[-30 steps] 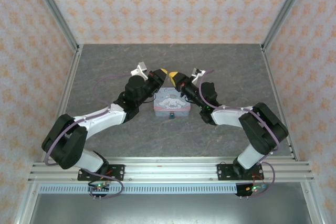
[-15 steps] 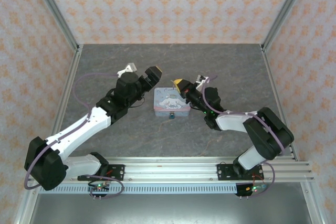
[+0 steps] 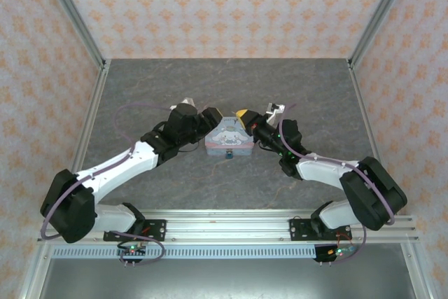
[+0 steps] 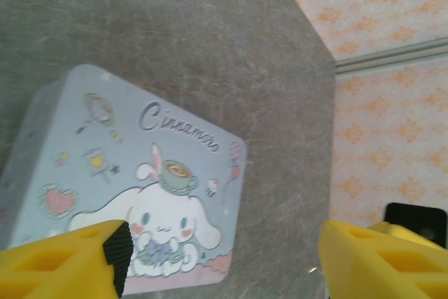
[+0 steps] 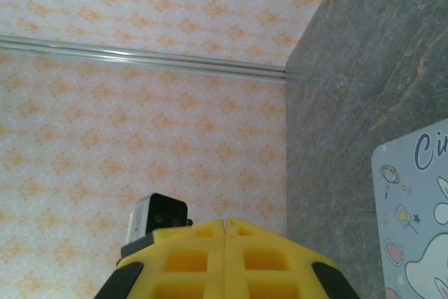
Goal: Unlock a padlock with a key
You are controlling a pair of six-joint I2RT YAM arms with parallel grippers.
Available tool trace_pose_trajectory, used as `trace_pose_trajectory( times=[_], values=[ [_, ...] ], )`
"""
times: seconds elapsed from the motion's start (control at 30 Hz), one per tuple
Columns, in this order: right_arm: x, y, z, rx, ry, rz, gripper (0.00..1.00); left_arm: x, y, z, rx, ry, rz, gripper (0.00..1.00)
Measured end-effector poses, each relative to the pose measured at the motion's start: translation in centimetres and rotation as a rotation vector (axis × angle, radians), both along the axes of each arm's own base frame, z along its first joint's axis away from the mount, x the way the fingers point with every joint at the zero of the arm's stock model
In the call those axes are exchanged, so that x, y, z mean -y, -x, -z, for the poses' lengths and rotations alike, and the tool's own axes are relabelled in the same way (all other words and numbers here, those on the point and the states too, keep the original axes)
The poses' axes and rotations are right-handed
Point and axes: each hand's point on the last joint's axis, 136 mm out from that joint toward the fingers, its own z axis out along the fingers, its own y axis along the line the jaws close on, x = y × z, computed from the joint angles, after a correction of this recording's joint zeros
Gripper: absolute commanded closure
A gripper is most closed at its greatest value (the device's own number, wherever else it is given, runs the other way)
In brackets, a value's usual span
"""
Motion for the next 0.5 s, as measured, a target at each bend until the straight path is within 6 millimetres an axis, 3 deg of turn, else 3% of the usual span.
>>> trace_pose_trajectory(
  times=[0.23,0.5],
  values=[
    [-0.3,0.0,0.7,-0.017,0.011,-0.015,1.00,1.2,-1.6,-0.9,0.043,0.081,-0.020,0.43],
    [-0.9,-0.5,2.2,-0.050,0.032,-0.028,1.00,3.2,-3.3,-1.1,0.045,0.143,-0.015,0.46]
  ],
)
